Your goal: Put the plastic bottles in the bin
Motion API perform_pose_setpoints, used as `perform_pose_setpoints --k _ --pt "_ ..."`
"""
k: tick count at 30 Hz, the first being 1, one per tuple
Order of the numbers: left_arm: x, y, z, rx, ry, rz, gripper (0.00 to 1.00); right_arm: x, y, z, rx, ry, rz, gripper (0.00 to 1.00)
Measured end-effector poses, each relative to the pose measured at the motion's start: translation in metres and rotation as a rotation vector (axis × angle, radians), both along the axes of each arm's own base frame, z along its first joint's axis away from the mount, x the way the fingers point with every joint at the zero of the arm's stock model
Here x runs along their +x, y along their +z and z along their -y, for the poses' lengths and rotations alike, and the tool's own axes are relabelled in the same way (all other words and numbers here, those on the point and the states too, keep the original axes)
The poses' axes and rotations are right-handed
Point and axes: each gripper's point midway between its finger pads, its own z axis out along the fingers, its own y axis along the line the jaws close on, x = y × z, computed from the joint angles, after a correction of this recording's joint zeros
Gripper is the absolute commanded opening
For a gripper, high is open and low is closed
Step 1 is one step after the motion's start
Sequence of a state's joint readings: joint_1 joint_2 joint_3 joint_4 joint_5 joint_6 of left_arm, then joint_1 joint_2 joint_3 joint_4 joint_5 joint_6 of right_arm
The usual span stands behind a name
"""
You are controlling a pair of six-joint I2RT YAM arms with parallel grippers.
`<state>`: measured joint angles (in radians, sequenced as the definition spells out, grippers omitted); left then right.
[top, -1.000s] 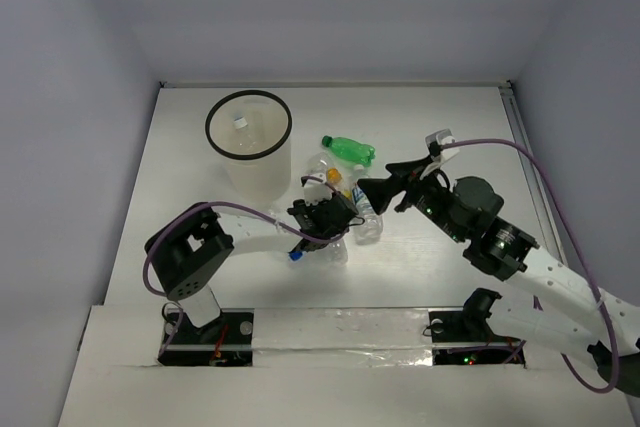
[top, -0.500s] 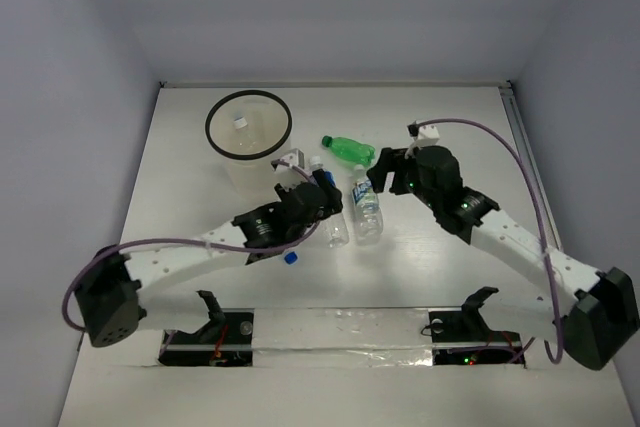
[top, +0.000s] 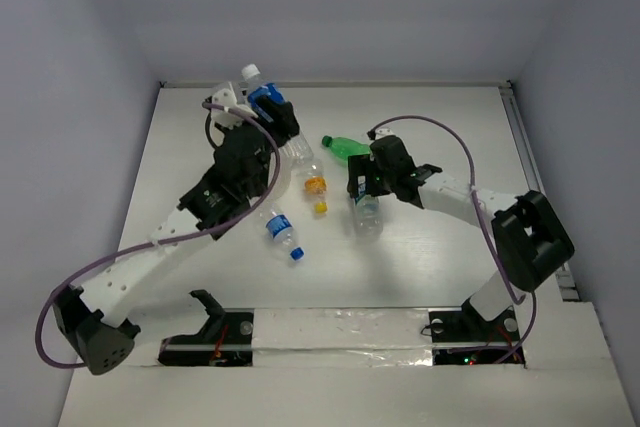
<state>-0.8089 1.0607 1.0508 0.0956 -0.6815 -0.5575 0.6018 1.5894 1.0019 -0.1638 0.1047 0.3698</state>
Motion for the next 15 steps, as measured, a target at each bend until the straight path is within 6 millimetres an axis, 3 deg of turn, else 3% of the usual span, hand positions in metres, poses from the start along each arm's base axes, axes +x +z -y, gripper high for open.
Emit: perform_pose_setpoints --k 3,9,15 --pt "0.025 0.020 -0.027 0.038 0.104 0.032 0.42 0.001 -0.015 0.005 -0.028 -0.011 -0.035 0.96" --pt "0.058 0.042 -0.067 0.146 0.284 0.059 0.41 0.006 -0.029 0.007 -0.056 -0.015 -0.071 0.86" --pt "0.078 0.038 -0.089 0.284 0.444 0.079 0.40 0.006 -0.035 0.006 -0.065 -0.006 -0.082 0.79"
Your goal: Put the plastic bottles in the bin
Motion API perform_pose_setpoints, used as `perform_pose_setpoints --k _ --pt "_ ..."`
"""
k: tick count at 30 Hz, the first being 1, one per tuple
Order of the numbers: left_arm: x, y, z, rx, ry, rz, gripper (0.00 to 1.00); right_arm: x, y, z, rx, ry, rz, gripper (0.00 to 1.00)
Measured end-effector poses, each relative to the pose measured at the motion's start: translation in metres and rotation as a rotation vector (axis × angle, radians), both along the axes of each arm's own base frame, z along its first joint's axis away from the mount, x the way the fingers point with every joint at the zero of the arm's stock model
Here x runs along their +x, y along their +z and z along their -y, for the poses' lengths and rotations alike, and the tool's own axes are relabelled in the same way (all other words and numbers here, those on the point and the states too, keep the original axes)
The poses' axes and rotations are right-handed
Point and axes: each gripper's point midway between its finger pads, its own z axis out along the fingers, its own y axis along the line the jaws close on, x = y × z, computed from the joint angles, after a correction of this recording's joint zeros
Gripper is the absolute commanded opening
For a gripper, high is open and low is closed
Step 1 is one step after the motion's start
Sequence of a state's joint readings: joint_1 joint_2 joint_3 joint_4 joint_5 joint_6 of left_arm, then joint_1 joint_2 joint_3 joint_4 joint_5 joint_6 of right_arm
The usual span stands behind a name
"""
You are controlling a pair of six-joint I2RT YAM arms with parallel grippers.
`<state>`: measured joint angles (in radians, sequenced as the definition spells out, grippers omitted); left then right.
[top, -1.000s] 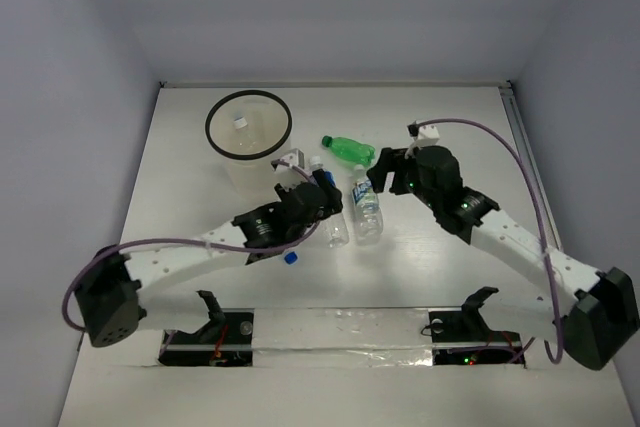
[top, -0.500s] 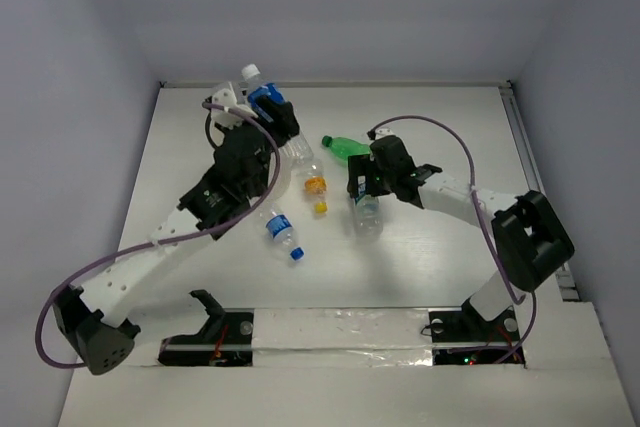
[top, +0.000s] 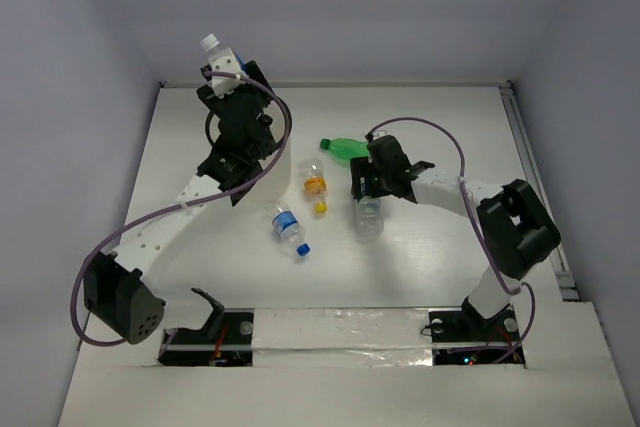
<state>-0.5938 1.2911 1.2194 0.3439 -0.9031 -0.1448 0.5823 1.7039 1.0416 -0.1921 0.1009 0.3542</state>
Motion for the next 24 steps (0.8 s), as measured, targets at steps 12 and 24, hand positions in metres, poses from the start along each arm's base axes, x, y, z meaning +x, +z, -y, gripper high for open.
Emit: perform_pose_setpoints --k 12,24 --pt "0.014 -0.083 -0.013 0.240 0.145 -0.075 0.42 -0.006 0.008 0.000 0.035 0.008 0.019 0.51" --pt "0.021 -0.101 -0.001 0.218 0.085 -0.102 0.99 -0.028 0.119 0.012 0.216 -0.005 0.250 0.44"
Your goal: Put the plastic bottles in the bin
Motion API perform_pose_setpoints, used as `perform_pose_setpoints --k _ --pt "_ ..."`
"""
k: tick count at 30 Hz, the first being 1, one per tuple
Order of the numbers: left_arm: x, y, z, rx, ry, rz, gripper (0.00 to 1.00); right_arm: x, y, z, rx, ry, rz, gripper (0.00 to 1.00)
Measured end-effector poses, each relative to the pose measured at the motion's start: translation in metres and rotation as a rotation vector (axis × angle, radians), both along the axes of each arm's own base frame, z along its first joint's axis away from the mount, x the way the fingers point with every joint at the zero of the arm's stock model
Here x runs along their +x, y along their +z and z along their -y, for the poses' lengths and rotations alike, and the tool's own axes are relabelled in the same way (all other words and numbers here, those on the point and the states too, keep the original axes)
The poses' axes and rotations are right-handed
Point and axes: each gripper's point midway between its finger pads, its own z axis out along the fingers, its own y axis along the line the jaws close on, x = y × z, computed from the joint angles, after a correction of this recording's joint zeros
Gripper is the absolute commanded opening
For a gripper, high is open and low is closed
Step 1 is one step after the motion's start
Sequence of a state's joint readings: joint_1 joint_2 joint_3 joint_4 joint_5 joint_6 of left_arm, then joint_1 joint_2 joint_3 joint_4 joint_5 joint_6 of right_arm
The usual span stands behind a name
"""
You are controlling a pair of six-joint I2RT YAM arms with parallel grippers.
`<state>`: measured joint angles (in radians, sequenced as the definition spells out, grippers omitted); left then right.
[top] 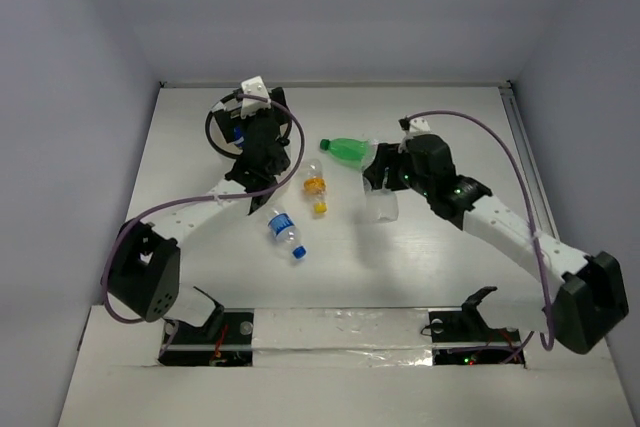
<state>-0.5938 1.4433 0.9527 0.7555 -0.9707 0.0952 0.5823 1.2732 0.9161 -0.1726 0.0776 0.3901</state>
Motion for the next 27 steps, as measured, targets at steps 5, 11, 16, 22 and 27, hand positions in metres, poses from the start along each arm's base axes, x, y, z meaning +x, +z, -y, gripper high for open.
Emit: perform_pose_setpoints --k 5,11,16,22,27 --pt "-0.007 0.020 0.009 -0.078 -0.095 0.034 0.99 -0.021 0.076 0.004 0.142 0.037 0.166 0.43" --pt "-0.030 0.085 0.013 -0.227 -0.222 0.159 0.97 -0.036 0.164 -0.013 0.315 0.148 0.344 0.45" --pt "-0.060 0.141 0.013 -0.334 -0.340 0.237 0.92 -0.034 0.211 -0.062 0.409 0.268 0.423 0.45" --pt "-0.113 0.173 0.005 -0.404 -0.486 0.258 0.90 -0.011 0.254 -0.133 0.496 0.365 0.514 0.44" --pt "-0.160 0.179 -0.014 -0.451 -0.555 0.299 0.89 0.027 0.271 -0.183 0.532 0.371 0.586 0.44"
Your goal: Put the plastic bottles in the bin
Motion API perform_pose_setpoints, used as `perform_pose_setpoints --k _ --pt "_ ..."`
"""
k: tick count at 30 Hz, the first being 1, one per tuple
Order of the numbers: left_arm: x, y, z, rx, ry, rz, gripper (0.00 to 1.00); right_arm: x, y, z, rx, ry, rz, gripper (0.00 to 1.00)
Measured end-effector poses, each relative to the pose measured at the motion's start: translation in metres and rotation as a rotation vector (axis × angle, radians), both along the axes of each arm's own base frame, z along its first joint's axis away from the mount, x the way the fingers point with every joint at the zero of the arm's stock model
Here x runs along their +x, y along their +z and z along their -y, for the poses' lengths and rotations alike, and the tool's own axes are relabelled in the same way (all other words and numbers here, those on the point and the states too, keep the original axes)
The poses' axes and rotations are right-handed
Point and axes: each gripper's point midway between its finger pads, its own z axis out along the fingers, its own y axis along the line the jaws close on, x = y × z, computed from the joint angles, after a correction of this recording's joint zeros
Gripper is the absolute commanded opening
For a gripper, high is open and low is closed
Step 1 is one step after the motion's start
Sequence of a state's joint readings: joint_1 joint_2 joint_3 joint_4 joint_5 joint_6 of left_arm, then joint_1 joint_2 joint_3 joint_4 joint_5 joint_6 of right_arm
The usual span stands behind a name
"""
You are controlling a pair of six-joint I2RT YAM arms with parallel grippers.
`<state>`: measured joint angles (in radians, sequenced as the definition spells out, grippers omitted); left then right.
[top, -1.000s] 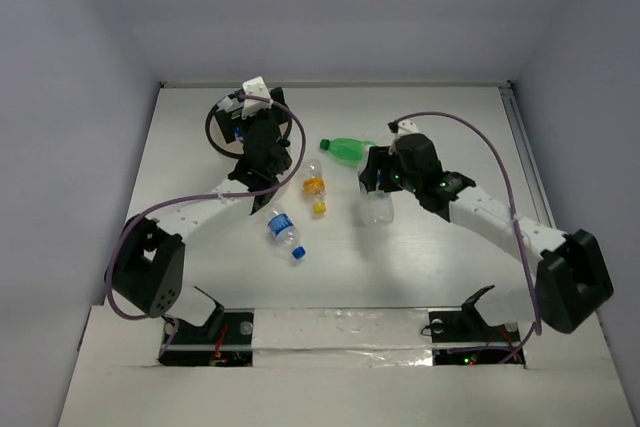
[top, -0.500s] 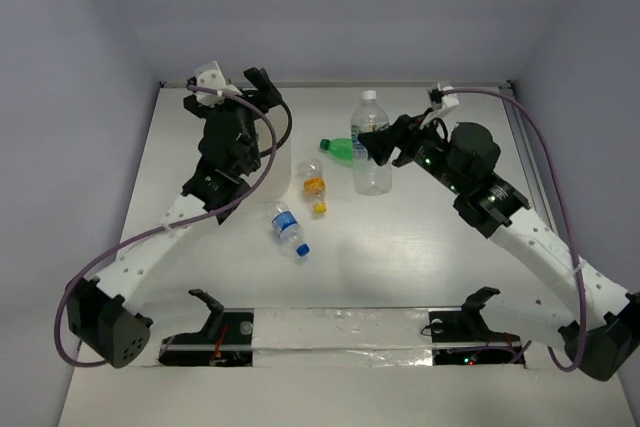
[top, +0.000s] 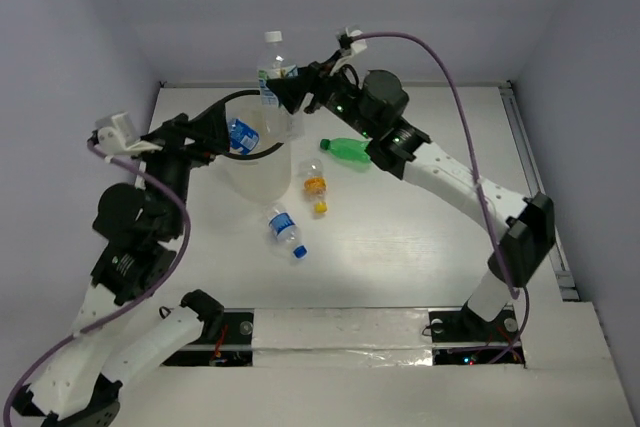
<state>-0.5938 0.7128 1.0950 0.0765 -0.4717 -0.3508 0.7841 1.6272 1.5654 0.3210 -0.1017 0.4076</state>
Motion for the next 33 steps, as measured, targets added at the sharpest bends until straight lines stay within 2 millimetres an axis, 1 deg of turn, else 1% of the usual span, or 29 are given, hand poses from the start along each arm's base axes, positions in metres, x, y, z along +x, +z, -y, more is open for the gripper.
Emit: perform_pose_setpoints --k 1,3,5,8,11,13,16,17,19,20,22,24,25,27,29,31,32,33 --pt "-0.007 -0.003 -0.004 -0.006 -0.004 0.003 0.89 0.009 0.001 -0.008 0.003 -0.012 0.013 0.44" --pt "-0.020 -0.003 -0.013 -0.024 -0.006 0.022 0.89 0.029 -0.002 -0.022 0.000 -0.046 0.029 0.42" --pt "-0.025 -0.004 -0.016 -0.031 -0.006 0.028 0.89 0.048 -0.006 -0.034 -0.007 -0.081 0.042 0.42" --pt "-0.022 -0.014 -0.013 -0.014 -0.007 0.003 0.89 0.071 -0.024 -0.048 -0.033 -0.120 0.047 0.42" --pt "-0.013 -0.028 -0.007 0.017 -0.009 -0.041 0.89 0.089 -0.052 -0.066 -0.086 -0.154 0.051 0.44" --pt "-0.007 -0.036 -0.004 0.036 -0.008 -0.067 0.89 0.095 -0.074 -0.076 -0.133 -0.169 0.053 0.46" --pt "-0.001 -0.044 0.001 0.057 -0.013 -0.095 0.89 0.094 -0.106 -0.089 -0.205 -0.185 0.059 0.61" --pt "0.001 -0.046 0.002 0.064 -0.013 -0.103 0.90 0.092 -0.115 -0.092 -0.223 -0.188 0.065 0.70" --pt "0.004 -0.050 0.004 0.074 -0.012 -0.118 0.90 0.085 -0.129 -0.096 -0.251 -0.189 0.074 0.77" --pt "0.006 -0.052 0.004 0.077 -0.008 -0.123 0.91 0.083 -0.134 -0.097 -0.259 -0.191 0.079 0.84" --pt "0.009 -0.055 0.005 0.087 -0.005 -0.139 0.91 0.079 -0.145 -0.098 -0.278 -0.190 0.085 0.86" --pt "0.014 -0.058 0.006 0.095 0.003 -0.158 0.91 0.076 -0.146 -0.096 -0.280 -0.193 0.107 0.87" --pt "0.017 -0.060 0.007 0.098 0.006 -0.168 0.91 0.073 -0.150 -0.093 -0.290 -0.194 0.105 0.92" --pt "0.025 -0.064 0.008 0.106 0.016 -0.196 0.91 0.068 -0.134 -0.085 -0.266 -0.201 0.123 0.93" --pt "0.034 -0.068 0.008 0.113 0.029 -0.223 0.91 0.060 -0.124 -0.075 -0.253 -0.204 0.134 0.99" --pt "0.044 -0.071 0.005 0.117 0.048 -0.249 0.90 0.052 -0.105 -0.063 -0.228 -0.209 0.150 0.99" --pt "0.050 -0.072 0.004 0.116 0.055 -0.260 0.89 0.047 -0.096 -0.059 -0.215 -0.208 0.159 0.95" --pt "0.055 -0.073 0.003 0.116 0.061 -0.271 0.88 0.042 -0.084 -0.053 -0.198 -0.208 0.170 0.86"
